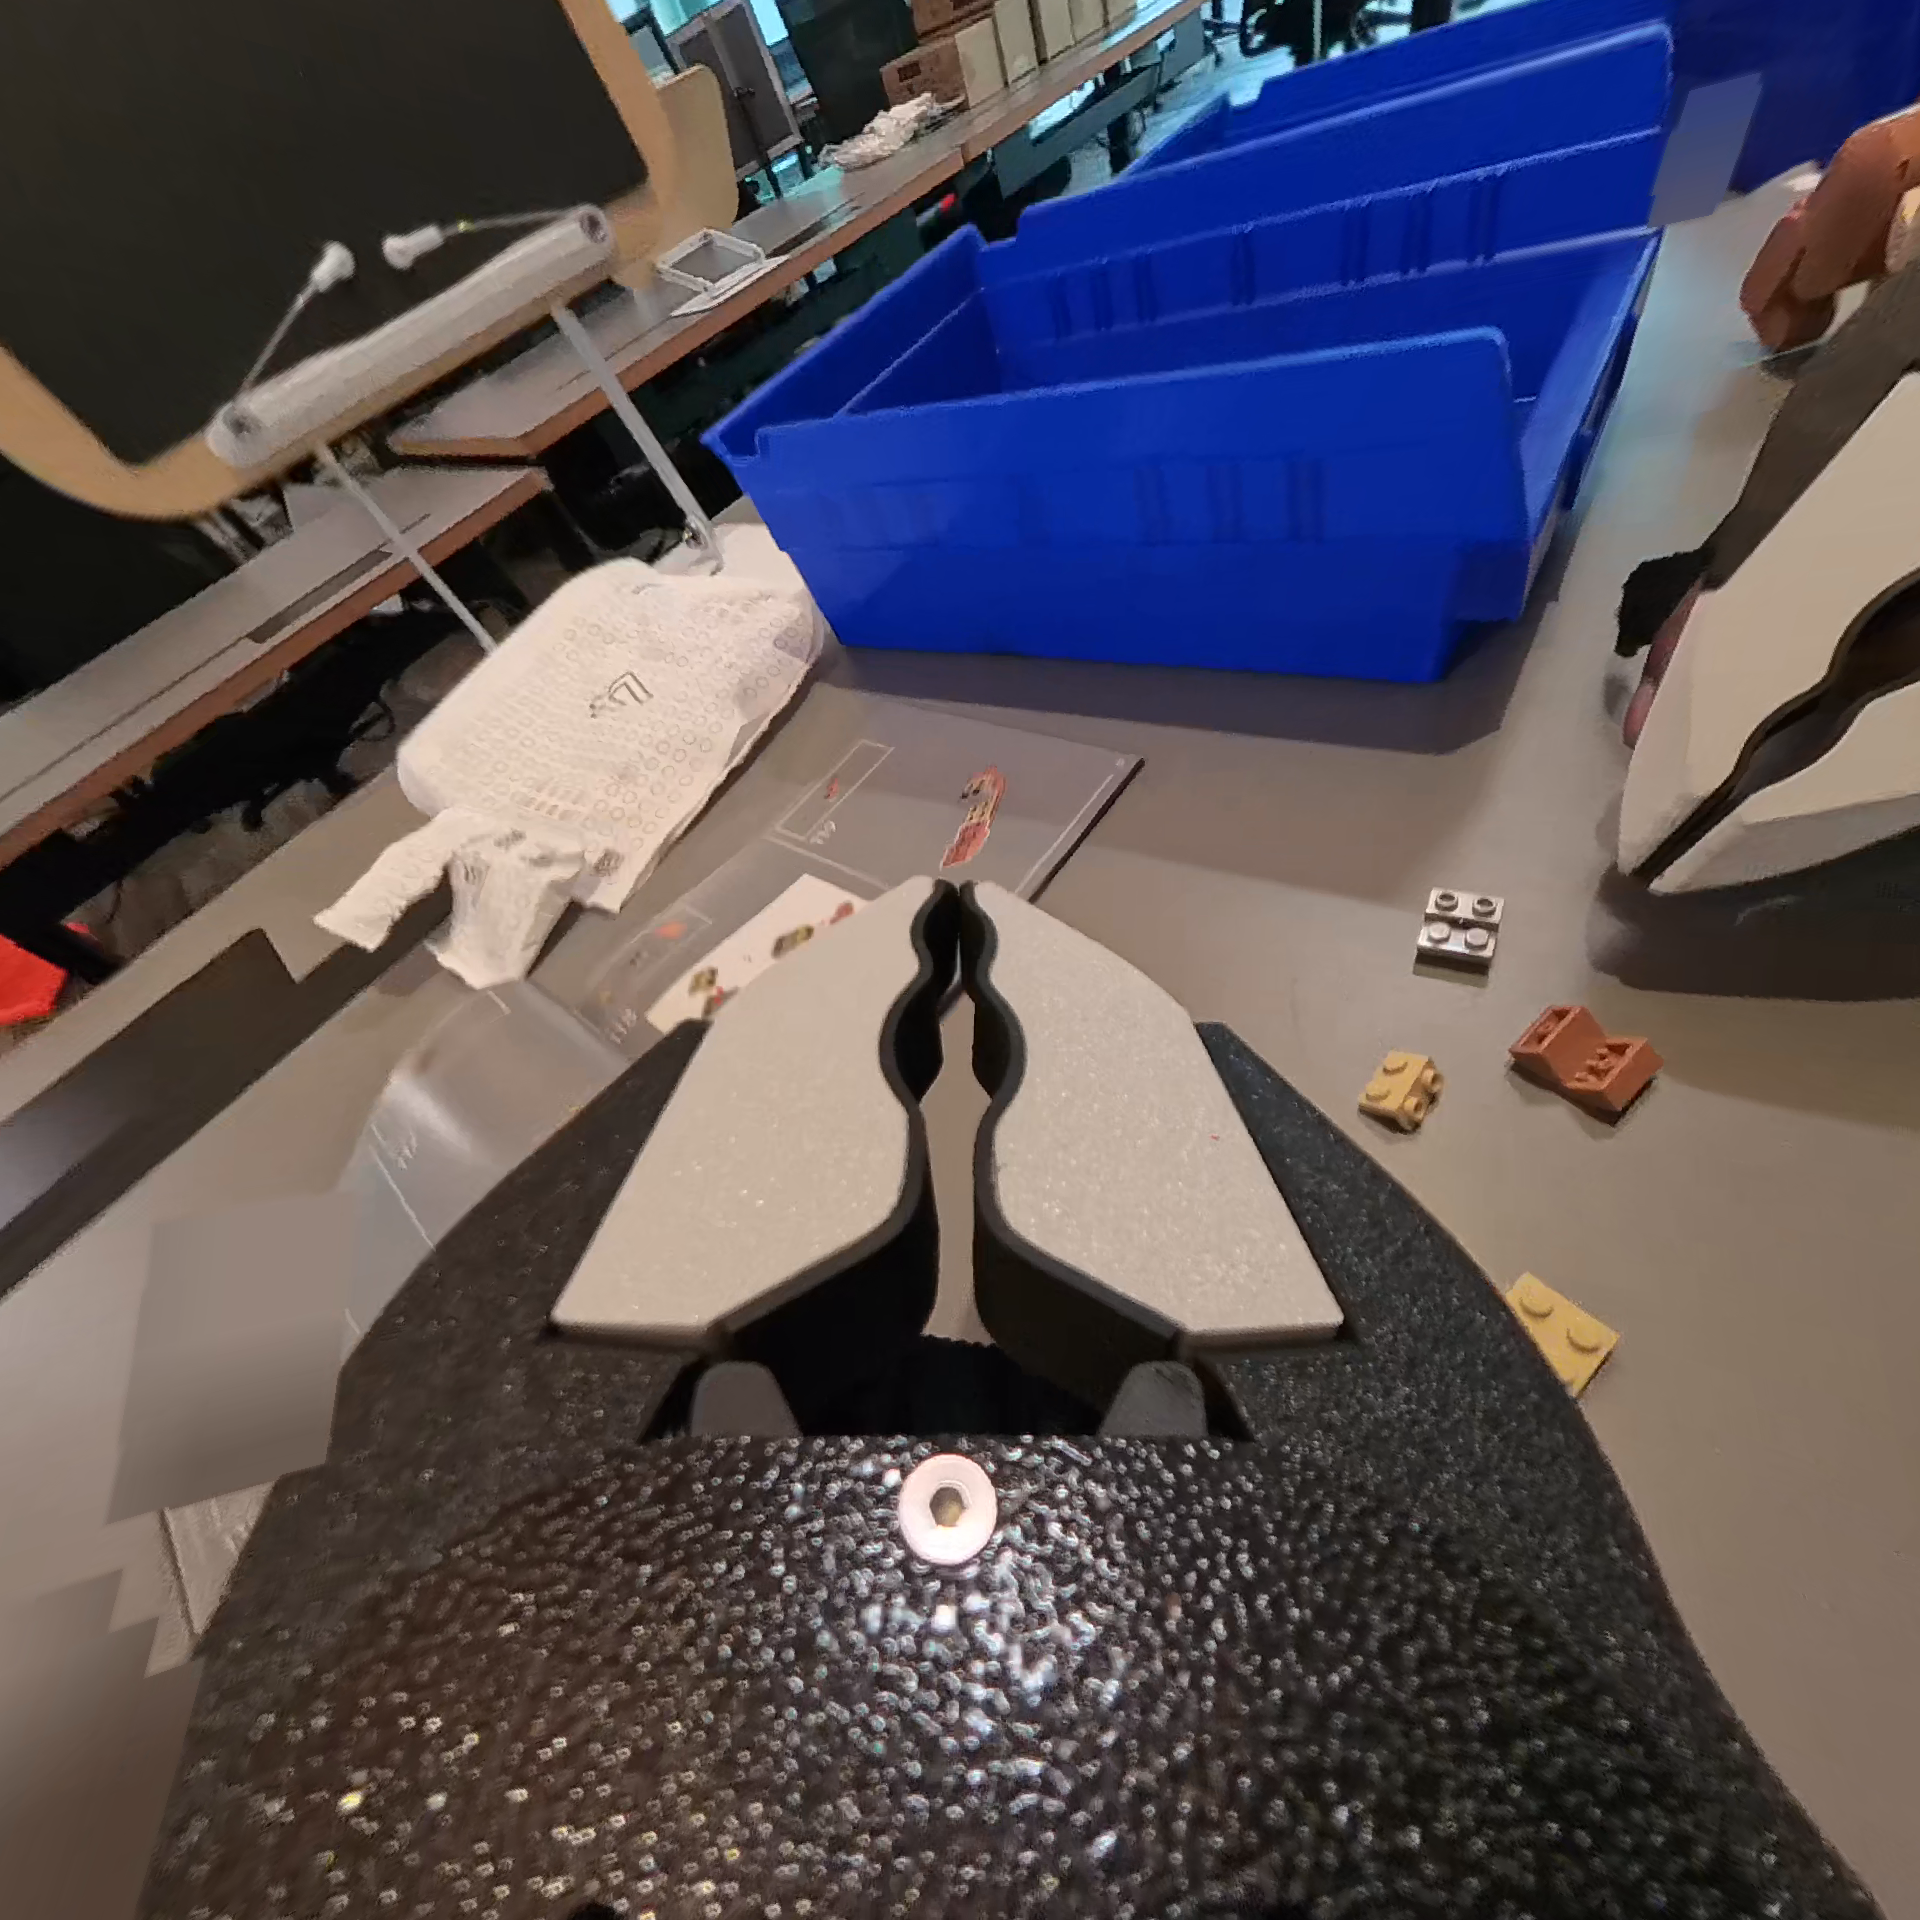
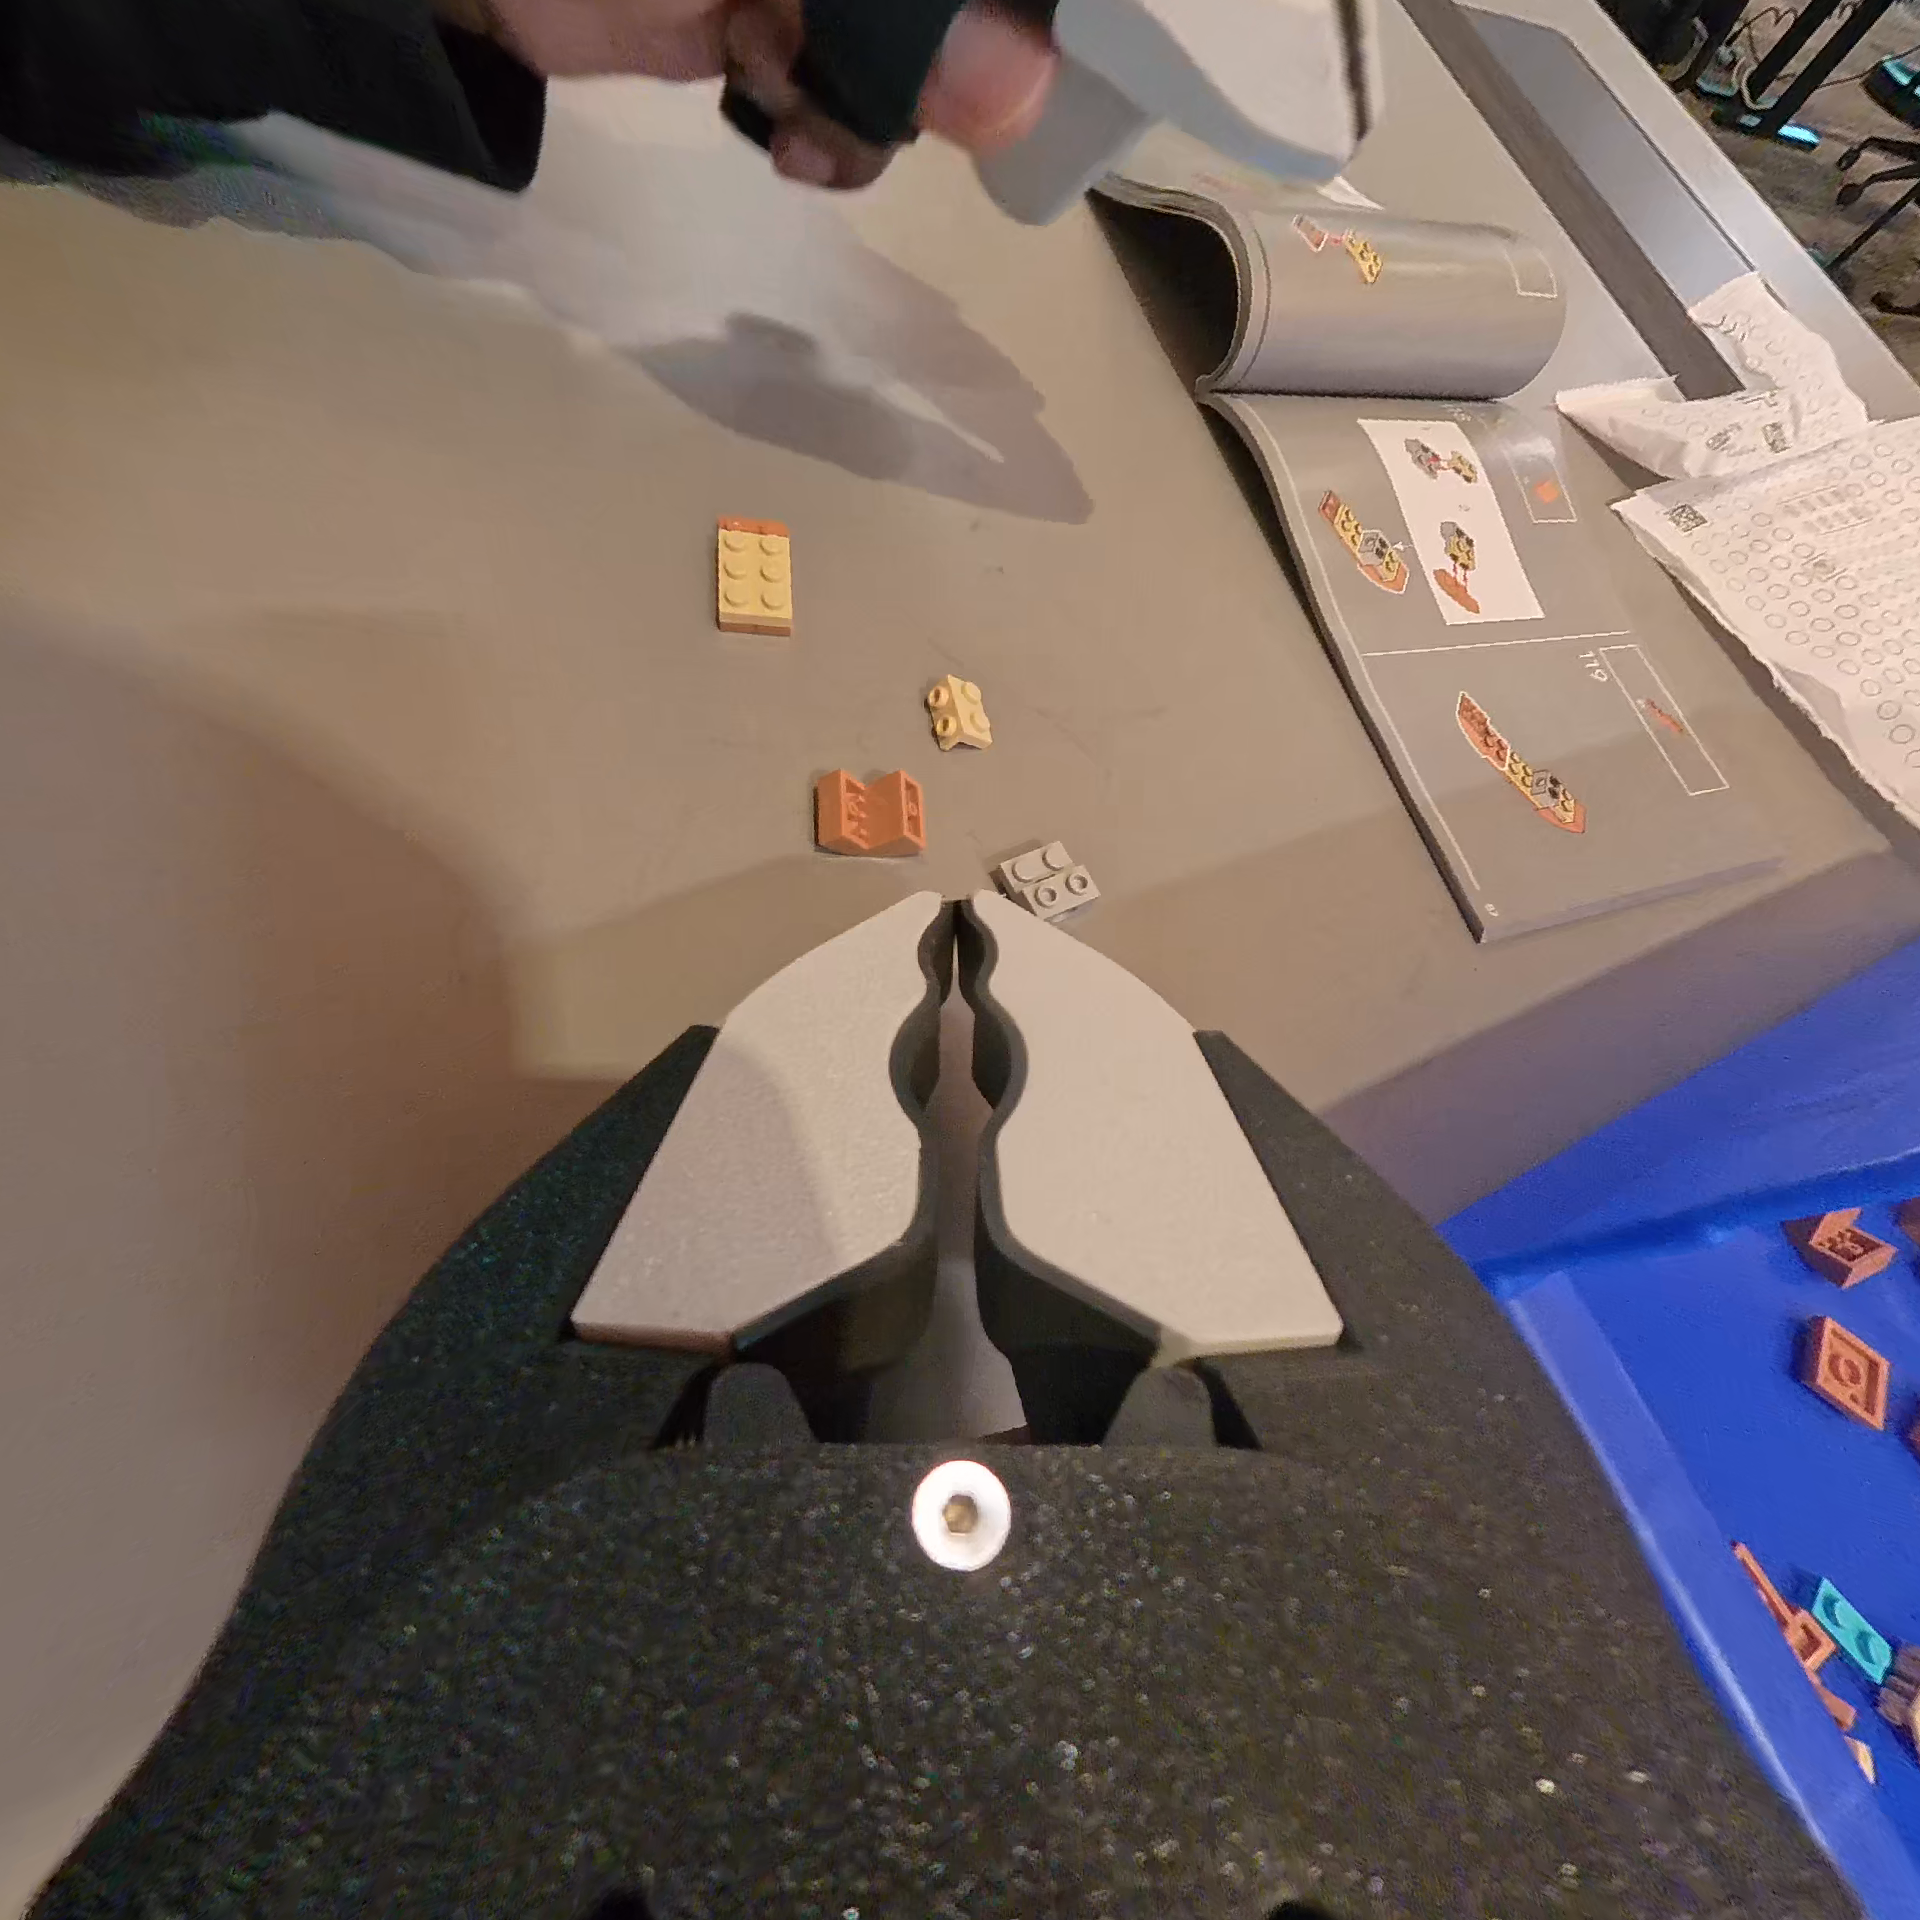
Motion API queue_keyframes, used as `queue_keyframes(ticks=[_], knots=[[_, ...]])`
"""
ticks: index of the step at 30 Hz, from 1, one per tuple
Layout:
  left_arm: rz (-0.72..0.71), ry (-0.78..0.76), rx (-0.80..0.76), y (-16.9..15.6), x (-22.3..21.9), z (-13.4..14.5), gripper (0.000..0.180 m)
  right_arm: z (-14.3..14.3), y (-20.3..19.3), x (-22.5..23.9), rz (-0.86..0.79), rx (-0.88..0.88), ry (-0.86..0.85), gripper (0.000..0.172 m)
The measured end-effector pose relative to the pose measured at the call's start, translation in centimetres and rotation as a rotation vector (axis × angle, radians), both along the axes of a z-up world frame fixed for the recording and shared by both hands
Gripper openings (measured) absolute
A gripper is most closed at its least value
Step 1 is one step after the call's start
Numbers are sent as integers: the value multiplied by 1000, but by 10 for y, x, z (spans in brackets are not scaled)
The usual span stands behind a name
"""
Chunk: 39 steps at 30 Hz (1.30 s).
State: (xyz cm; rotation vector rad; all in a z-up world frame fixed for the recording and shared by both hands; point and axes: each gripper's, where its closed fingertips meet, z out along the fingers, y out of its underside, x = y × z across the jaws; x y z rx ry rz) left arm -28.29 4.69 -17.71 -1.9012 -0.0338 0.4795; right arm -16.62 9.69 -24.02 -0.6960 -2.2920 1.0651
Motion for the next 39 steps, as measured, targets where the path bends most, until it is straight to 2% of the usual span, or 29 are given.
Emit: queue_keyframes(ticks=[4,8,10,13,18,22,24,28,31,39], knots=[[-92,52,-54,21,1,31,0,0,0,0,2,3,3,0],[-257,-4,-105,69,1,72,0,0,0,0,3,5,4,0],[-345,-22,-147,102,0,89,24,0,-1,1,5,7,6,0],[-438,45,-286,153,-10,96,27,0,-1,1,9,14,9,0],[-556,121,-585,227,-29,65,31,-1,-2,2,17,21,12,0],[-714,202,-791,262,-32,22,31,-2,-2,2,22,19,5,0],[-802,293,-870,274,-33,1,30,-2,-2,3,26,19,1,0],[-927,446,-967,295,-39,-24,30,-3,-3,3,31,21,-6,0],[-1052,474,-1007,300,-36,-40,26,-4,-3,3,34,23,-12,0],[-1139,593,-1146,309,-45,-69,27,-5,-3,4,45,25,-19,0]])
